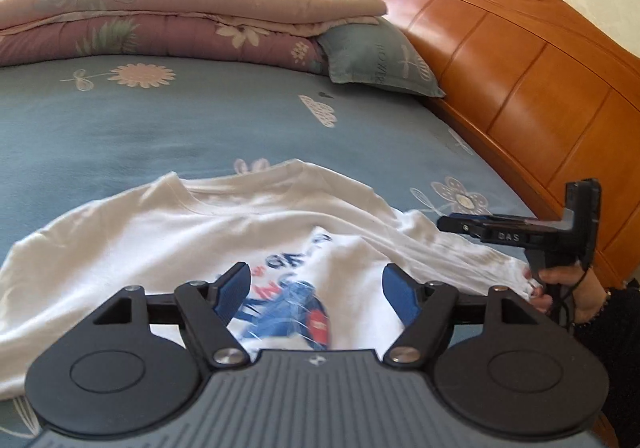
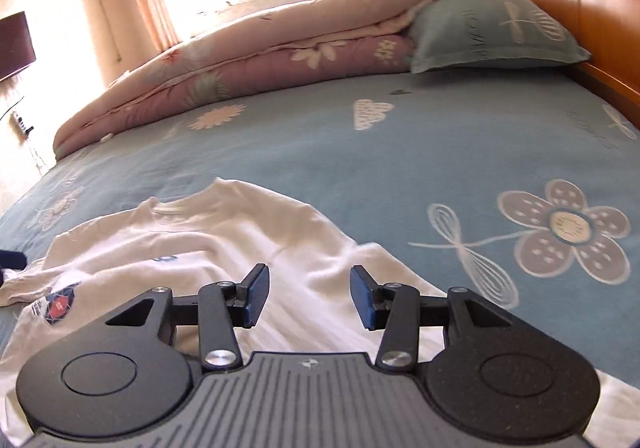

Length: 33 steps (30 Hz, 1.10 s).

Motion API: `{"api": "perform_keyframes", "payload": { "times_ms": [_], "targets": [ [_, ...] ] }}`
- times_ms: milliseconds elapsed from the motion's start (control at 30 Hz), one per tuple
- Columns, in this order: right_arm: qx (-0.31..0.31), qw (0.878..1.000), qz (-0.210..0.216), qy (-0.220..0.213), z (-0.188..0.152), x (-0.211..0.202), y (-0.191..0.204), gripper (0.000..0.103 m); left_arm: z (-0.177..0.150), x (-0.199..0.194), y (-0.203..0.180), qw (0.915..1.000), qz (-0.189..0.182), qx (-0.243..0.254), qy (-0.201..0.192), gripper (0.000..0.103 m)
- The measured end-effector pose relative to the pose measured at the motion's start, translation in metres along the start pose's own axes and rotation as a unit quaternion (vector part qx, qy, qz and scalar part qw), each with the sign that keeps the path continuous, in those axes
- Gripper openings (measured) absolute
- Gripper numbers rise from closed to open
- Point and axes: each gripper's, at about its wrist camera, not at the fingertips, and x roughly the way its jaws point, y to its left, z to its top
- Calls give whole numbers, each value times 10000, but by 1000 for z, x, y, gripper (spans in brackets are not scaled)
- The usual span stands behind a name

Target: Fold clothes

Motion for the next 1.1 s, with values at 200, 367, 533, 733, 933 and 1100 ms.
{"api": "perform_keyframes", "payload": {
  "times_ms": [200,367,533,733,933,1100],
  "targets": [
    [-233,9964,551,598,40,83,38,35,16,66,96,9930,16,-1108,402,72],
    [-290,9955,114,898,50,143,32,31,20,115,134,9923,480,-1076,383,70],
    [-222,9971,33,727,62,172,20,22,48,141,147,9949,442,-891,132,71],
    [-139,9980,-68,605,77,161,22,27,59,129,118,9966,738,-312,194,70],
    [-975,9913,583,667,39,70,58,53,20,67,76,9984,237,149,499,72],
    [-1098,9857,785,1005,-20,6,80,86,-26,12,38,9965,163,514,635,76]
  ]
}}
